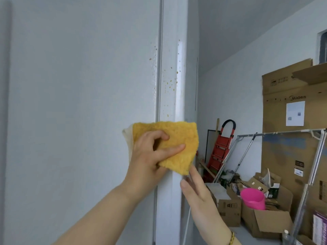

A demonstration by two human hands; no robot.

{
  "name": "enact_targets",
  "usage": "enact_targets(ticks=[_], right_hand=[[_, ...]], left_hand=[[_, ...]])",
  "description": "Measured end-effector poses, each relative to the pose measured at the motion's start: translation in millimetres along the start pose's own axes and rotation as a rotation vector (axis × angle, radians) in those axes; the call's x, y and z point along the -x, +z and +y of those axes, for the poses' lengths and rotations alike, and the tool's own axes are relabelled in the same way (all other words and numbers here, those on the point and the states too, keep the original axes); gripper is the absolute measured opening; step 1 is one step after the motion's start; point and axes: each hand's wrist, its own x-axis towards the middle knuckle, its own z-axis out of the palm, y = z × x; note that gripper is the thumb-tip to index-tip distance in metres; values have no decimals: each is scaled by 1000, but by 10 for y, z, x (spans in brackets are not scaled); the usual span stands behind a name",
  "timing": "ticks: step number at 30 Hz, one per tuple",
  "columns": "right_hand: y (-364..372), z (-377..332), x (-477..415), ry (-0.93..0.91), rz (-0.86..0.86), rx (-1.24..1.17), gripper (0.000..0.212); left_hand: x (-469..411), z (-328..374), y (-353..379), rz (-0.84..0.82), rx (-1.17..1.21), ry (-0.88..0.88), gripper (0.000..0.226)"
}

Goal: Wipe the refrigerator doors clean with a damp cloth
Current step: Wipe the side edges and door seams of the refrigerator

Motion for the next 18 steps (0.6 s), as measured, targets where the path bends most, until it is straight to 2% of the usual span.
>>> enact_targets(ticks=[3, 4, 6, 8, 10, 15, 18], right_hand=[[51, -19, 13, -27, 22, -9, 41], [78, -21, 20, -31, 16, -19, 41], [96, -35, 44, -30, 19, -10, 44], [85, -50, 39, -25, 30, 20, 42], [54, -78, 14, -29, 43, 53, 40], [3, -388, -289, -89, 51, 122, 37], [59, -548, -519, -150, 35, 99, 45]], left_hand=[[-359, -163, -208, -143, -113, 211, 31], [-575, -251, -282, -139, -163, 249, 32], [-1056, -404, -381, -46, -190, 167, 38], [-1354, -416, -392, -1, -88, -31, 40], [-1325, -338, -287, 6, 30, -118, 45], [-702, -291, -147, -2, 88, -30, 47], [-414, -288, -165, -51, 78, -27, 43]])
